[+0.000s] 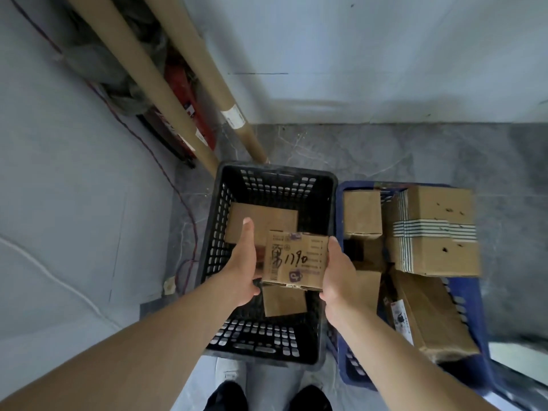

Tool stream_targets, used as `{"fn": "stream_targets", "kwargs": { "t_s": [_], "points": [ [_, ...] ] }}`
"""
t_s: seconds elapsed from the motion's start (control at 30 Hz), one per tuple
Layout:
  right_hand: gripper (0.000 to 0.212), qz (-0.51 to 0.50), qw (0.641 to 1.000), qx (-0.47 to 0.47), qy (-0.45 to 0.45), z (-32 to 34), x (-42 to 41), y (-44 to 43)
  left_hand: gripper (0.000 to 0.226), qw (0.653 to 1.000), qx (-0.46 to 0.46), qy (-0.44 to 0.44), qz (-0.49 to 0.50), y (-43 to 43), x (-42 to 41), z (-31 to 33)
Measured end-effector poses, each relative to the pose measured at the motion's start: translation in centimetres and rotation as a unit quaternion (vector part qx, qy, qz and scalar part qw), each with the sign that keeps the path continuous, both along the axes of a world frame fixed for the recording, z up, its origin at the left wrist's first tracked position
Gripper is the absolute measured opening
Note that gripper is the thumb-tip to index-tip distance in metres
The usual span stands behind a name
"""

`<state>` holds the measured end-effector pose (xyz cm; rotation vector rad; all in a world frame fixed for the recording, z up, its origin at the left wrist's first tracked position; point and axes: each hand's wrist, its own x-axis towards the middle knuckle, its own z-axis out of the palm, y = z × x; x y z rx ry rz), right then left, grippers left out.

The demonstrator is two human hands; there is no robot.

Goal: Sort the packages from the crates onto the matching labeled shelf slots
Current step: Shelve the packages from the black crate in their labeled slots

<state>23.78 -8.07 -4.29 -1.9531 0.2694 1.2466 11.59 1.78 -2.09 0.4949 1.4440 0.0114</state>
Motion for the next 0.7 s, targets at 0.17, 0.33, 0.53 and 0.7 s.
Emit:
{"fn": "stream_targets", "kwargs": {
  "t_s": [0.17,0.33,0.53,0.7],
  "points": [
    [0.046,0.020,0.999,0.028,0.040,0.5,0.4,-1.2,0.066,0.999,-0.014,0.003,-0.035,-1.1,-0.6,0.0],
    [0.049,0.041,0.997,0.006,0.064,-0.6,-0.5,-2.4,0.022,1.000,-0.023,-0.007,-0.010,-2.4,-1.4,0.2],
    [0.011,0.008,0.999,0.021,0.046,-1.4,-1.1,-3.2,0.024,1.000,-0.024,0.004,0.010,-3.4,-2.0,-0.9],
    [0.060,0.070,0.994,0.077,0.042,-0.8,-1.5,-3.4,0.031,0.999,-0.038,0.008,0.019,-3.2,-2.5,-1.6]
  ]
}}
